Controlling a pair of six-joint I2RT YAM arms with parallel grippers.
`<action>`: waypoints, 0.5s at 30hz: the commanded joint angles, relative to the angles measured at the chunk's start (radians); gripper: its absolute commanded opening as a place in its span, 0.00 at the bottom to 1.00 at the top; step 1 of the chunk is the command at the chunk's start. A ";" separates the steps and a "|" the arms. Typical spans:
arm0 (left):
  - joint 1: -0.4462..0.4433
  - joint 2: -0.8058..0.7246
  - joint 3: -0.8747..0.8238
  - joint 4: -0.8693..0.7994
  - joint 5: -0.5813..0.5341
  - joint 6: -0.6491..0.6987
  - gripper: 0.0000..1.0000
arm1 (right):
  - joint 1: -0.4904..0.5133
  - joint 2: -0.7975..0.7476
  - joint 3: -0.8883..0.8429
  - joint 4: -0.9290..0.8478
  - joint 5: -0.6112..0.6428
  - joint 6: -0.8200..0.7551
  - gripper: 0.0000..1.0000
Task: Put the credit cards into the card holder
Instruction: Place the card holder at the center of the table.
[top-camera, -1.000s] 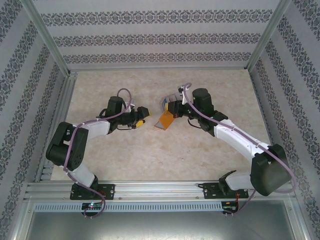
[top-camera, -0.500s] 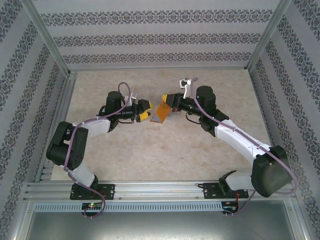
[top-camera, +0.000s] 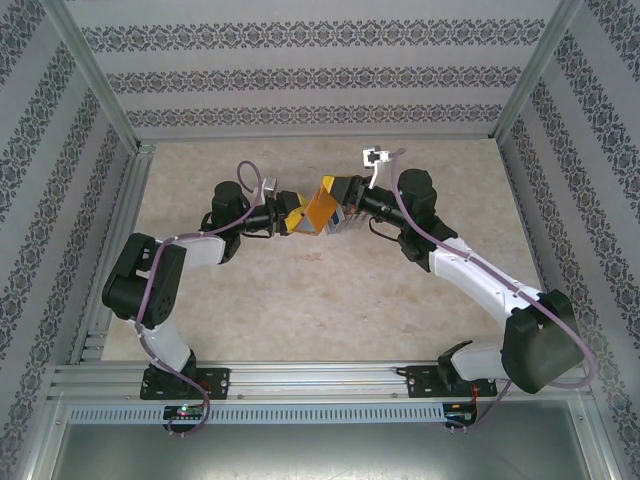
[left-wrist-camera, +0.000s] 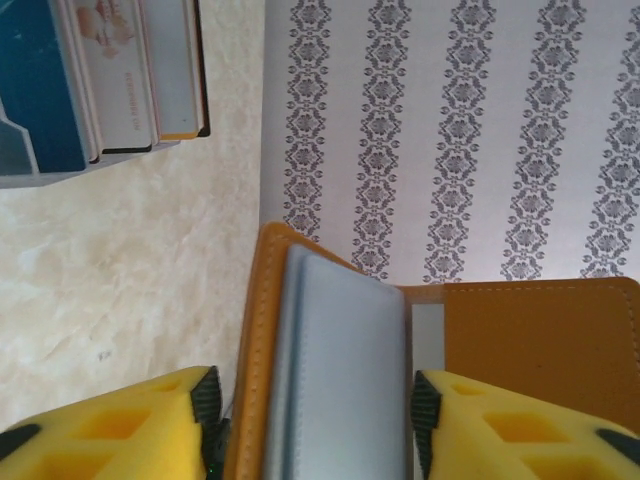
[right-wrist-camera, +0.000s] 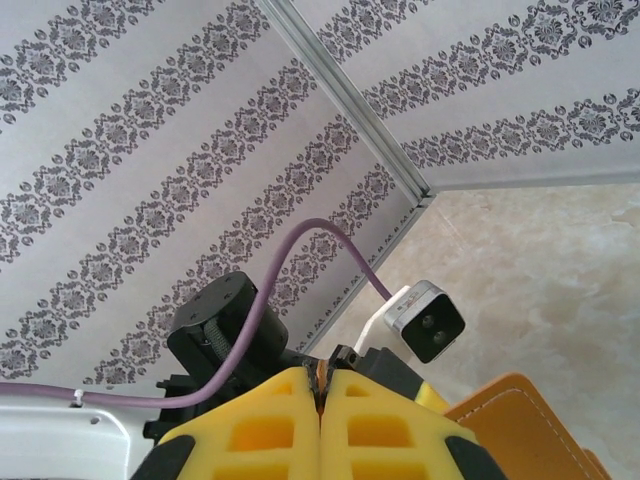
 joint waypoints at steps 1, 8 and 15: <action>-0.006 -0.023 0.012 0.108 0.035 -0.060 0.46 | -0.011 0.007 0.006 0.078 -0.010 0.015 0.02; 0.005 -0.120 0.059 -0.216 0.022 0.157 0.01 | -0.042 -0.005 -0.042 0.077 -0.011 0.029 0.02; 0.008 -0.204 0.201 -0.806 -0.069 0.559 0.00 | -0.046 -0.012 -0.077 -0.024 -0.024 -0.004 0.02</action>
